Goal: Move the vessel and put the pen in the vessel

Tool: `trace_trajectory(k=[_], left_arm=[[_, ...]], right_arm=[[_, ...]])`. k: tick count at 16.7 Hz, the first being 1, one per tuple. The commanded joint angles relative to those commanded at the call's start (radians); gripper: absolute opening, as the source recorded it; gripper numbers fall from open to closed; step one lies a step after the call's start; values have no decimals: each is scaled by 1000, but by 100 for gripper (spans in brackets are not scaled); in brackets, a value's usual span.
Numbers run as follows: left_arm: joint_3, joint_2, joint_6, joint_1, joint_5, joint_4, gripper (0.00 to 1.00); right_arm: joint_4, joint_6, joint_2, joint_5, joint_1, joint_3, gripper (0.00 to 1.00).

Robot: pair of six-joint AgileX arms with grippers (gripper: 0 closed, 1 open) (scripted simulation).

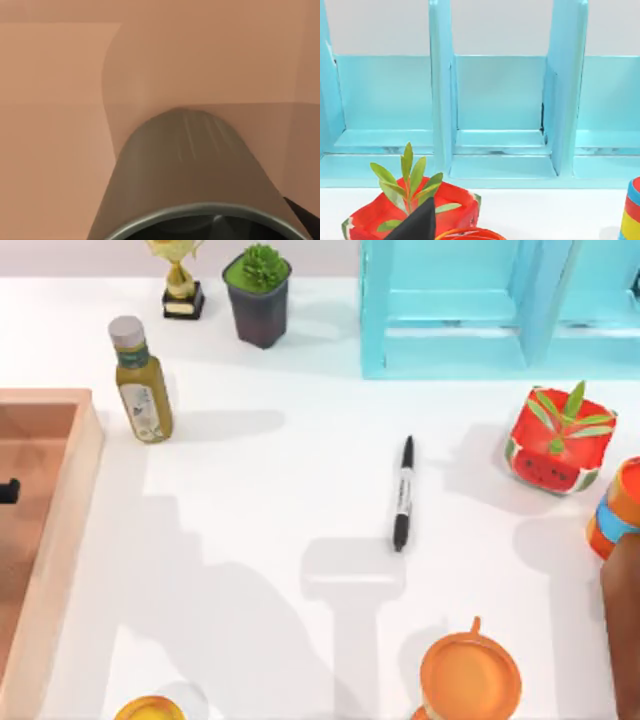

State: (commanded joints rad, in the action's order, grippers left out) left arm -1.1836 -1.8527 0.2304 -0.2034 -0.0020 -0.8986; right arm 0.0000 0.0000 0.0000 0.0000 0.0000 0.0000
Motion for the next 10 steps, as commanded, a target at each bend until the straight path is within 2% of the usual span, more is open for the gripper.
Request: trace_trajectory(k=[5, 10], left_arm=[[-137, 11, -112, 29, -8, -50, 0], [-353, 34, -297, 189, -11, -276, 0]], right_arm=[[0, 0, 0, 0, 0, 0, 100], [0, 0, 0, 0, 0, 0, 100]])
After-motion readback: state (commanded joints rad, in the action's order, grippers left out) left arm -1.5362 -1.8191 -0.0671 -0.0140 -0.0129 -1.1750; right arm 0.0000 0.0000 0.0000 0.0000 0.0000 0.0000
